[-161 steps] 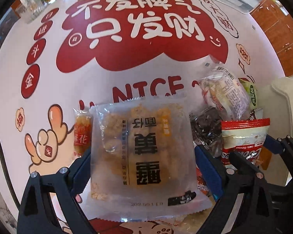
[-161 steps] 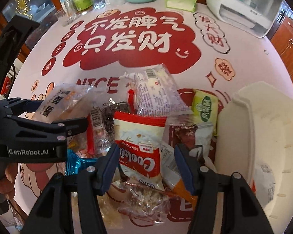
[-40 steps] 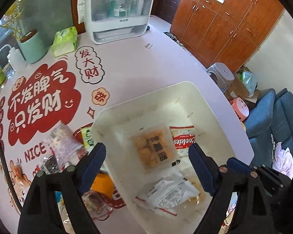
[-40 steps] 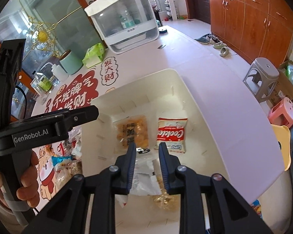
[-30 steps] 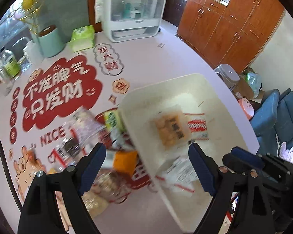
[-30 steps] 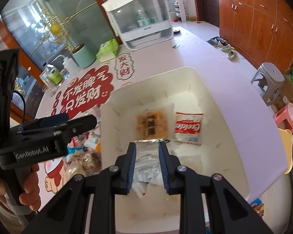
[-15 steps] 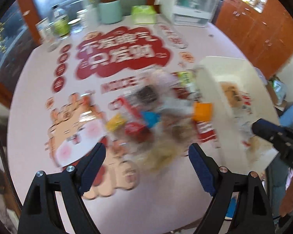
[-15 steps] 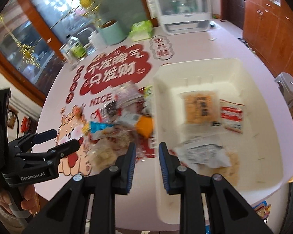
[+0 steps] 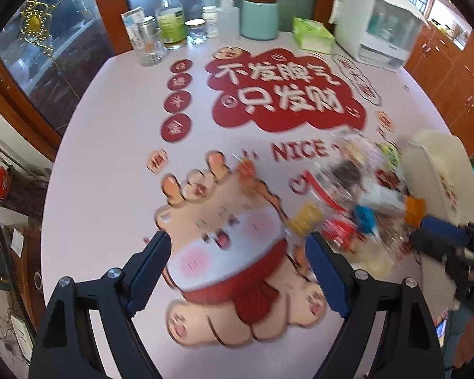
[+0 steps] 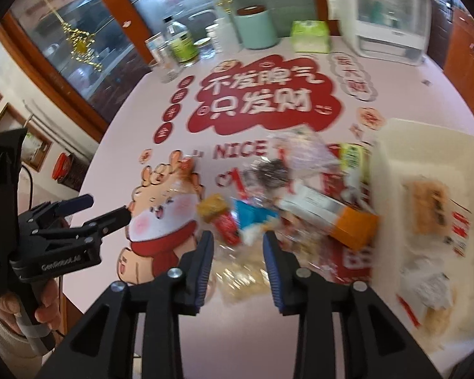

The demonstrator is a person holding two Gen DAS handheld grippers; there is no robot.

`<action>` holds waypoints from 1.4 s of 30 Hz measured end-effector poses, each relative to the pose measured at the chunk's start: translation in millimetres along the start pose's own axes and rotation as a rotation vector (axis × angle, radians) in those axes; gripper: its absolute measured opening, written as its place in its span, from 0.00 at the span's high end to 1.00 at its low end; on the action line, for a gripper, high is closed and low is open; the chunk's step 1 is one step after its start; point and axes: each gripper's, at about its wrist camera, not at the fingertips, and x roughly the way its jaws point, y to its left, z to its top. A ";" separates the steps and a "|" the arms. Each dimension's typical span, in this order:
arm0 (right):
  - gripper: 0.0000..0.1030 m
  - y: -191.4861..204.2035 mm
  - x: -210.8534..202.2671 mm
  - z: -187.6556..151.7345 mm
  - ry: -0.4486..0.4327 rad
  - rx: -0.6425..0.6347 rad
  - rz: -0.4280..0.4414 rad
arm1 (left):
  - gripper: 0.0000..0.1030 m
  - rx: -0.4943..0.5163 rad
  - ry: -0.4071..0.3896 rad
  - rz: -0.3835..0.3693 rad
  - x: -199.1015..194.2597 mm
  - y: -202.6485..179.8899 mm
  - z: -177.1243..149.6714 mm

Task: Organize snacks
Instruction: 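Grasp the twisted-dough snack with the left tool while the right grasps a yellow pack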

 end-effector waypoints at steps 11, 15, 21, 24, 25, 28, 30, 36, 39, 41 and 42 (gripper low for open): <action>0.56 44.5 96.2 21.3 0.088 -0.207 0.012 | 0.17 0.047 0.061 0.069 100.0 3.7 57.6; 0.55 47.6 123.6 23.8 0.129 -0.224 0.001 | 0.17 0.063 0.095 0.050 127.5 -4.9 63.4; 0.55 56.4 145.4 22.3 0.165 -0.283 -0.023 | 0.32 0.058 0.107 0.026 143.6 -10.4 66.4; 0.52 64.9 149.0 20.0 0.152 -0.348 -0.059 | 0.47 0.047 0.141 0.003 153.5 -7.6 63.5; 0.51 67.4 150.2 19.6 0.148 -0.367 -0.070 | 0.50 0.037 0.128 -0.010 153.4 -5.8 62.4; 0.45 71.9 155.1 18.8 0.146 -0.415 -0.101 | 0.67 0.026 0.113 -0.021 154.4 -2.6 59.5; 0.44 71.5 163.9 17.7 0.178 -0.438 -0.116 | 0.81 0.025 0.108 -0.018 154.0 0.3 59.0; 0.62 64.1 170.1 16.5 0.164 -0.462 -0.139 | 0.81 0.013 0.089 -0.007 150.6 11.2 52.0; 0.66 57.4 166.8 20.0 0.164 -0.419 -0.111 | 0.81 -0.012 0.076 -0.017 140.0 18.5 52.3; 0.75 52.3 166.0 23.5 0.159 -0.391 -0.099 | 0.81 -0.027 0.066 -0.025 130.0 23.5 50.5; 0.83 50.3 165.1 24.8 0.161 -0.372 -0.082 | 0.81 -0.034 0.059 -0.025 125.3 24.8 49.8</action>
